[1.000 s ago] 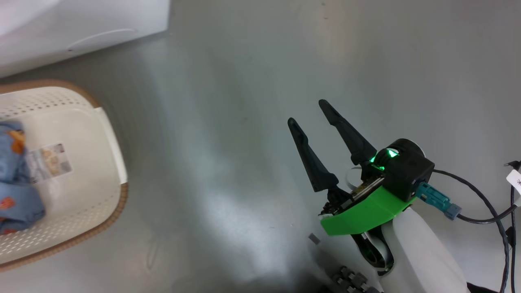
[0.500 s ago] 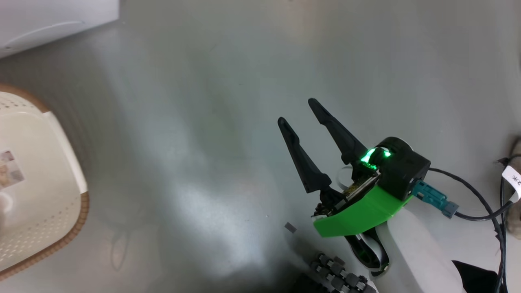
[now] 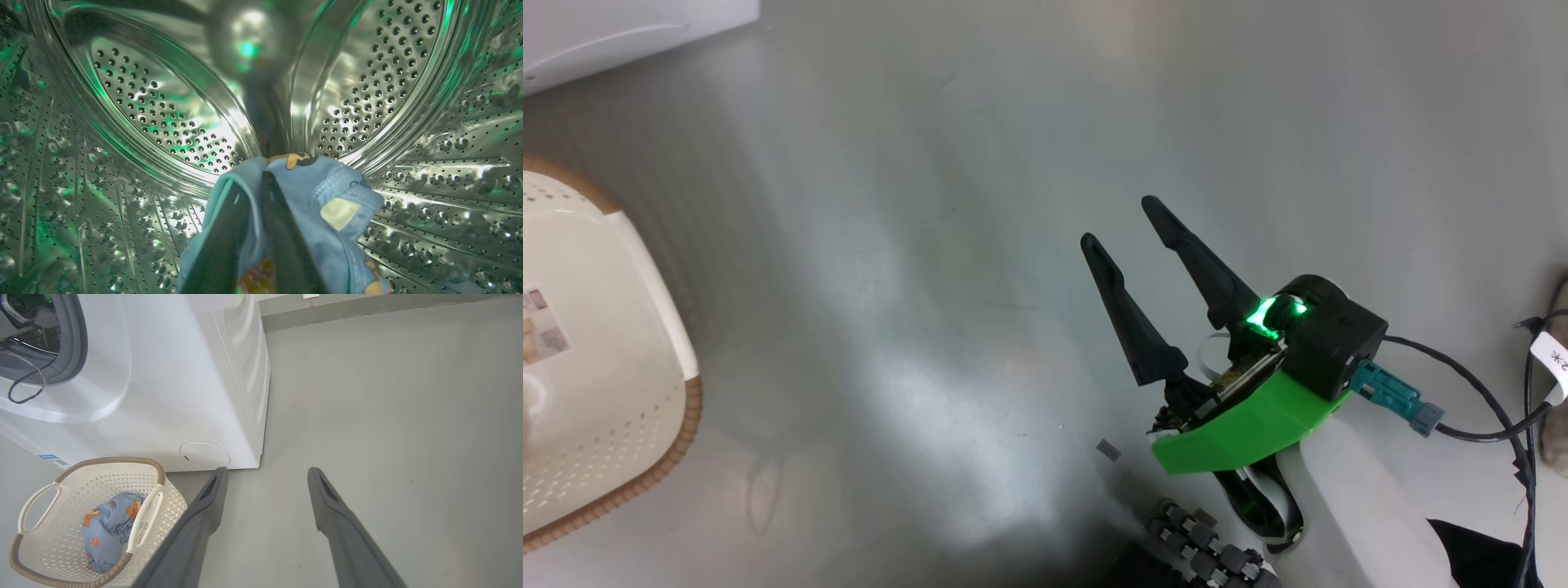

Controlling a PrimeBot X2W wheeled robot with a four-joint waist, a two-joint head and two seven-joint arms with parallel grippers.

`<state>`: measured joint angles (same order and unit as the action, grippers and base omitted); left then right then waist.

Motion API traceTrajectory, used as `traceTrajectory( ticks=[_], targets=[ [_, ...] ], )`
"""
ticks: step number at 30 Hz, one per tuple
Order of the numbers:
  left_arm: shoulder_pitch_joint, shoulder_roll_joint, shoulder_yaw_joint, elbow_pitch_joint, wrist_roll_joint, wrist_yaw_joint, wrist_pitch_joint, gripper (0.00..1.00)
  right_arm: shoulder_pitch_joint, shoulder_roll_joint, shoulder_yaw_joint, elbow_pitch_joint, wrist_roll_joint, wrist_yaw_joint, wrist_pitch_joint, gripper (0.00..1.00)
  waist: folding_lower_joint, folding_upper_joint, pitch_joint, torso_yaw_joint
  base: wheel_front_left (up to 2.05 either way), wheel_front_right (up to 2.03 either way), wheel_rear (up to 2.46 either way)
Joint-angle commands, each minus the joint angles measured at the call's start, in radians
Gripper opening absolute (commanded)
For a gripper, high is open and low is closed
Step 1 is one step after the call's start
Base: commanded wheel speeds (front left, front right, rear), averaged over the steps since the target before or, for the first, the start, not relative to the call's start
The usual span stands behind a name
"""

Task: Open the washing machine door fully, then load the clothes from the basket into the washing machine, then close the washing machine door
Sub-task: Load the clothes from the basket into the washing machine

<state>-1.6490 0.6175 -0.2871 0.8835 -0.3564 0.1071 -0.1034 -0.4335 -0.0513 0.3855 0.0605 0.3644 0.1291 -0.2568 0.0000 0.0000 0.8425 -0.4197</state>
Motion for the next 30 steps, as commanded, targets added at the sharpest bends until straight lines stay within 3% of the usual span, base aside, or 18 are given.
traceTrajectory(
  ticks=[1,8,15,26,30],
  targets=[
    [-0.023,0.03,0.001,-0.012,-0.003,-0.011,-0.018,1.0,0.014,0.001,0.013,-0.018,-0.002,0.002,-0.005,1.0,0.0,0.0,-0.004,0.008,0.0,0.0,0.0],
    [-0.008,-0.017,0.004,0.052,-0.044,-0.049,-0.055,1.0,0.021,0.001,-0.017,-0.018,-0.021,0.002,-0.005,1.0,0.0,0.0,-0.03,0.053,0.0,0.0,0.0],
    [0.109,-0.051,0.005,0.068,-0.076,-0.058,-0.095,1.0,0.047,0.001,-0.062,-0.012,-0.054,0.002,-0.005,1.0,0.0,0.0,-0.096,0.11,0.0,0.0,0.0],
    [0.474,-0.098,0.03,-0.143,-0.124,-0.006,-0.149,1.0,0.115,0.001,-0.128,-0.001,-0.102,0.002,-0.005,1.0,0.0,0.0,-0.237,0.182,0.0,0.0,0.0],
    [0.686,-0.109,0.066,-0.321,-0.149,0.047,-0.155,1.0,0.144,0.001,-0.143,0.0,-0.115,0.002,-0.005,1.0,0.0,0.0,-0.299,0.204,0.0,0.0,0.0]
  ],
)
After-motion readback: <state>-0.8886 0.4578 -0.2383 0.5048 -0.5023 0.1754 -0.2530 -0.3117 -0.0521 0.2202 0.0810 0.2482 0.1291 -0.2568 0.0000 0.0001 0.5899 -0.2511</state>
